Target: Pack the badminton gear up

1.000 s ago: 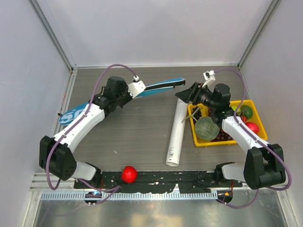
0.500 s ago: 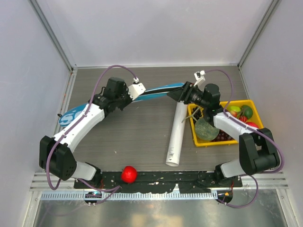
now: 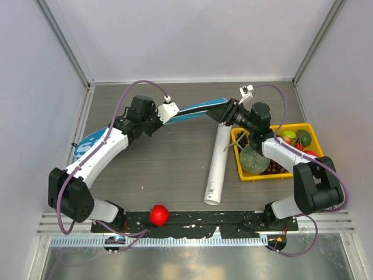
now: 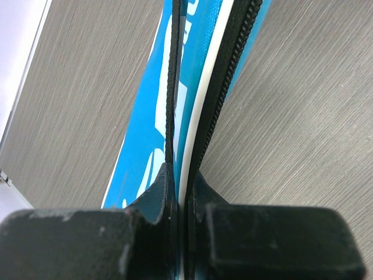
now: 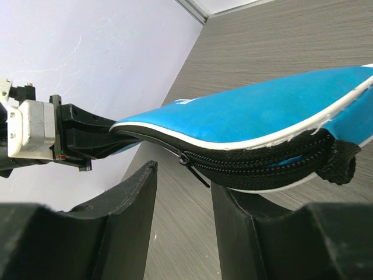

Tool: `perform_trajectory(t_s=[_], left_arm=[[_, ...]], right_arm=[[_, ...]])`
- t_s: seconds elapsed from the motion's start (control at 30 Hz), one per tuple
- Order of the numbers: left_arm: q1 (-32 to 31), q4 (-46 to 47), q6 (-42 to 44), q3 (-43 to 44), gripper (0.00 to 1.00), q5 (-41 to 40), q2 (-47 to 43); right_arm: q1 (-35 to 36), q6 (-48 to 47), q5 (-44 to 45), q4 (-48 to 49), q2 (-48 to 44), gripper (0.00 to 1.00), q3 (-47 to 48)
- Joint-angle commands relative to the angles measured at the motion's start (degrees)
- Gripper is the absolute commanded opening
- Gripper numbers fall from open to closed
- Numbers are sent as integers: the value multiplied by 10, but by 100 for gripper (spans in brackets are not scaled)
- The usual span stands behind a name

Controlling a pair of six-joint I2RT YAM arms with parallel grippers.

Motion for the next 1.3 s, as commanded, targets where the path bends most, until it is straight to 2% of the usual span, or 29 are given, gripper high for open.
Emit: perform_trajectory(t_s=[0.0, 0.13, 0.2, 0.27, 0.3, 0.37, 0.47, 0.57, 0.77, 1.0, 1.17, 1.27], left_arm=[[1, 22, -11, 29, 0, 21, -16], [1, 20, -12, 29, 0, 22, -14], [1, 20, -13, 27, 0, 22, -16], [1, 19, -14, 27, 0, 23, -17], [0, 18, -15, 27, 0, 21, -17], [1, 19, -14, 25, 0, 17, -21], [1, 20, -10, 22, 0, 0, -24], [3, 31, -4, 19, 0, -17, -30], [23, 48, 1, 12, 0, -22, -39], [49, 60, 32, -16, 0, -21, -56], [72, 100, 62, -50, 0, -31, -68], [85, 121, 75, -62, 0, -31, -73]], right_arm=[[3, 12, -1, 60, -18, 47, 11], [3, 10, 7, 60, -29, 46, 6], [3, 8, 15, 51, -33, 41, 6], [3, 3, 23, 41, -37, 30, 5], [3, -1, 26, 37, -38, 18, 4], [3, -10, 47, 25, -49, 5, -4], [3, -47, 87, -26, -76, 5, -7], [-4, -116, 136, -119, -98, 5, 2], [-48, -168, 172, -180, -125, 5, -3], [-93, -202, 161, -220, -117, 5, 9], [-135, -223, 100, -227, -118, 5, 17], [-146, -264, 65, -273, -116, 5, 40]])
